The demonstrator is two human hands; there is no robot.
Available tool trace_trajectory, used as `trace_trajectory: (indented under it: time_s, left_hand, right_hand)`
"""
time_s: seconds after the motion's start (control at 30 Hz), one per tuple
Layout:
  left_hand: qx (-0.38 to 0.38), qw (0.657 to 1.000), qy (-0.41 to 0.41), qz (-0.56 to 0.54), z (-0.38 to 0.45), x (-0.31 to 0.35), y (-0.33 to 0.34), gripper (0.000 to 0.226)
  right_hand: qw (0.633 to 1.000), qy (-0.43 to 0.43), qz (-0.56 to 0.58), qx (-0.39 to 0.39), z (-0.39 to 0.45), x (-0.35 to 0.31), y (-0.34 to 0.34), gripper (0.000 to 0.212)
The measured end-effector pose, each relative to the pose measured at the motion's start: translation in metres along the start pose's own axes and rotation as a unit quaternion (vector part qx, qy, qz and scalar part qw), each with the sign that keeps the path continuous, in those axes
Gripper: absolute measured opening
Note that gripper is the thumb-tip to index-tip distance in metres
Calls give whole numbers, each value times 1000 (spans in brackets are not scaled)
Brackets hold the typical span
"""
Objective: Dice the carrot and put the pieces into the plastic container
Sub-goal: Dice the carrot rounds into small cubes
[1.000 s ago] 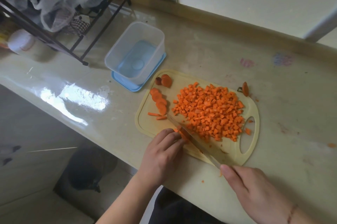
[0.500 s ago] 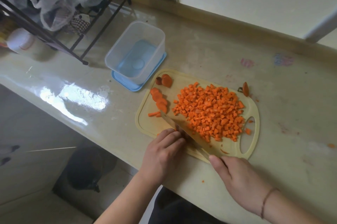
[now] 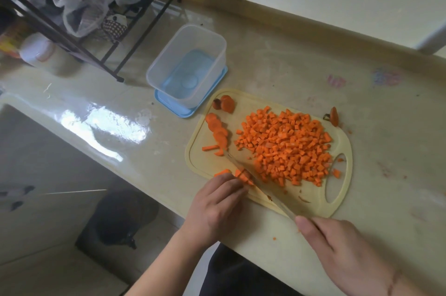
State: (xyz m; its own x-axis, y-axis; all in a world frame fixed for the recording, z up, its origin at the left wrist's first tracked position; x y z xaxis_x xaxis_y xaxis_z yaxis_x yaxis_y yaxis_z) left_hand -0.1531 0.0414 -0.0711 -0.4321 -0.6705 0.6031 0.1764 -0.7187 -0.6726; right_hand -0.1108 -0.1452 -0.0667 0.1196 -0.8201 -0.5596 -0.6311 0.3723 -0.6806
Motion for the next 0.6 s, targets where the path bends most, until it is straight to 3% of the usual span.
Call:
trace_trajectory:
  time_s: [0.27, 0.47, 0.6]
  left_hand:
    - [-13, 1000, -22, -12, 0, -12, 10, 18]
    - [-1, 1000, -25, -12, 2, -8, 10, 18]
    - [2, 1000, -30, -1, 1, -6, 10, 17]
  right_hand:
    - [999, 11, -27, -20, -4, 17, 15, 99]
    - [999, 4, -53, -11, 3, 4, 14, 69]
    - [1000, -9, -29, -6, 11, 2, 15, 82]
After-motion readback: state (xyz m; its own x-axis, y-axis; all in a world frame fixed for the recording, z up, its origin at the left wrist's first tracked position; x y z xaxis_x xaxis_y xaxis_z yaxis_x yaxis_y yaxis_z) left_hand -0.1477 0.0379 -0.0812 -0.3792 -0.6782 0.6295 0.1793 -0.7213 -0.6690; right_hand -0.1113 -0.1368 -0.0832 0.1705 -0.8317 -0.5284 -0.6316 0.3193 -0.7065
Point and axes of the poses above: each hand's wrist, its own z-axis towards the middle knuckle, its own y-axis out of the palm, x = y × z, the point moved 10 cm from there along z, towards the middle knuckle, and after that the axes turned 10 degrees about -z, right-handed, at the moved point
